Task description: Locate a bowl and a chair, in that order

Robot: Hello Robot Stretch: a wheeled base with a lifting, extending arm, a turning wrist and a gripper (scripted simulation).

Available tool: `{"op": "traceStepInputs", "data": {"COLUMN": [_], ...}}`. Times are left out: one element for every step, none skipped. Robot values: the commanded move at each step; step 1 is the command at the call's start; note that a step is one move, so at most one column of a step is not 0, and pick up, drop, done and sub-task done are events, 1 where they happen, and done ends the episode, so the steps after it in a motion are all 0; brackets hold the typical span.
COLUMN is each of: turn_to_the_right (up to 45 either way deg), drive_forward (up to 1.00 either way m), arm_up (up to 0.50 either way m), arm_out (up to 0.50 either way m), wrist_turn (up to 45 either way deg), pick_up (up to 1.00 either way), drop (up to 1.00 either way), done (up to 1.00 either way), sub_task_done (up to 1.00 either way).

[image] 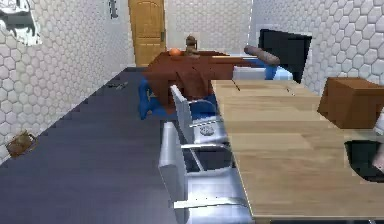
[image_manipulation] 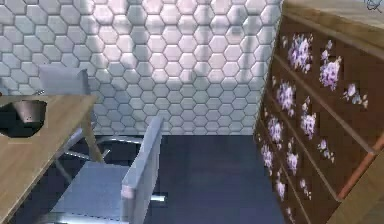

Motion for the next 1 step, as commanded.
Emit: {"op": "traceStepInputs", "data": {"turn_to_the_right": [-45.0], "drive_forward": [0.0], "arm_up": [0.0], "arm_out": [0.0], "wrist_turn": [0.0], "pick_up": [0.0], "drop": [0.0], "done": [0.0], "sub_task_done": [0.0]}}
